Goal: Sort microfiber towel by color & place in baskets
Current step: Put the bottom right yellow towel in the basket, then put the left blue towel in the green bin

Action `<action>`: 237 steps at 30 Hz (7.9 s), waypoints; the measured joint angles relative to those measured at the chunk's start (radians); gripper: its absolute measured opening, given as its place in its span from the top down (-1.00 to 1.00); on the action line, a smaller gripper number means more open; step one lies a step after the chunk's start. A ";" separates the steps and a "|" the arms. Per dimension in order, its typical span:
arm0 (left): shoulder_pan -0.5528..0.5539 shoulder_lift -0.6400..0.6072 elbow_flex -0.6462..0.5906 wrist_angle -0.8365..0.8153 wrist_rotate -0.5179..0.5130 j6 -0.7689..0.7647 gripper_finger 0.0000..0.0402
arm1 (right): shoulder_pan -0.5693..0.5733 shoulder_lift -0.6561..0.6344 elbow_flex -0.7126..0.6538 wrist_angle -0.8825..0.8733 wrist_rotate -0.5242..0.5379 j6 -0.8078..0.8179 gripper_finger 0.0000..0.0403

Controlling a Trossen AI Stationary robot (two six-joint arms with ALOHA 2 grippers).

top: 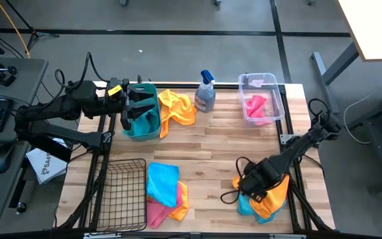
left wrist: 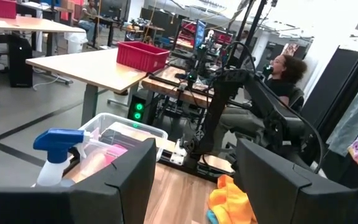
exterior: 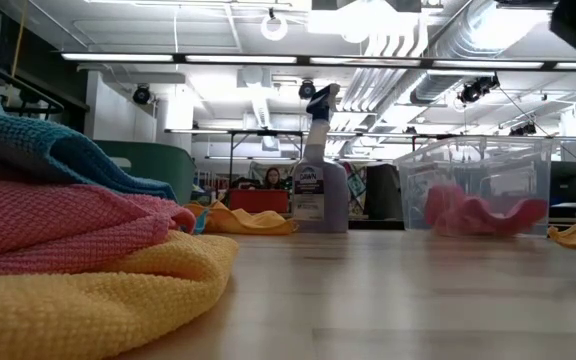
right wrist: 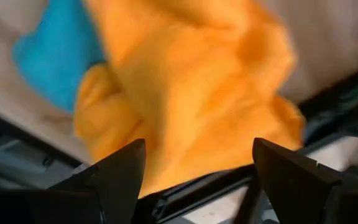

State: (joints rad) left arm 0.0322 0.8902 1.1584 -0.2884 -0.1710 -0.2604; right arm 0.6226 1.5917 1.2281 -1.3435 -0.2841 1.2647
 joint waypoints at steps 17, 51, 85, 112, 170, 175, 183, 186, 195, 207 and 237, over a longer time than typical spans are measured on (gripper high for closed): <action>0.000 0.000 0.000 -0.006 0.003 -0.025 -0.05 | 0.058 0.000 -0.132 0.178 -0.079 0.105 -0.24; 0.000 0.000 0.000 -0.006 -0.078 0.079 -0.05 | -0.394 -0.008 0.570 0.960 0.375 -0.912 1.00; -0.124 0.277 0.002 0.268 0.493 -0.204 -0.05 | -0.427 0.064 0.604 1.010 0.274 -1.061 1.00; -0.090 0.352 0.002 0.280 0.772 -0.240 0.95 | -0.427 0.060 0.604 1.043 0.321 -1.065 0.42; -0.540 0.389 0.107 -0.701 0.391 -0.389 -0.21 | -0.440 -0.072 0.603 0.449 0.637 -1.077 -0.32; -0.455 0.562 0.235 -0.765 0.339 -0.048 -0.21 | -0.434 -0.111 0.603 0.432 0.621 -1.016 -0.32; -0.471 0.838 0.343 -0.920 0.322 0.125 -0.21 | -0.425 -0.129 0.603 0.362 0.617 -1.006 -0.32; -0.483 0.885 0.343 -0.927 0.315 0.082 -0.21 | -0.426 -0.127 0.603 0.341 0.617 -1.016 -0.32; -0.507 0.914 0.344 -0.860 0.350 -0.043 -0.21 | -0.425 -0.126 0.603 0.292 0.617 -1.081 -0.32; -0.564 0.930 0.383 -0.851 0.359 -0.105 -0.21 | -0.426 -0.126 0.603 0.263 0.618 -1.135 -0.32; -0.501 0.997 0.387 -0.950 0.274 0.064 0.98 | -0.425 -0.126 0.603 0.260 0.618 -1.142 -0.32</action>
State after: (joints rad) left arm -0.4692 1.8872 1.5457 -1.2380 0.1033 -0.1967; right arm 0.1974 1.4662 1.8313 -1.0837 0.3336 0.1222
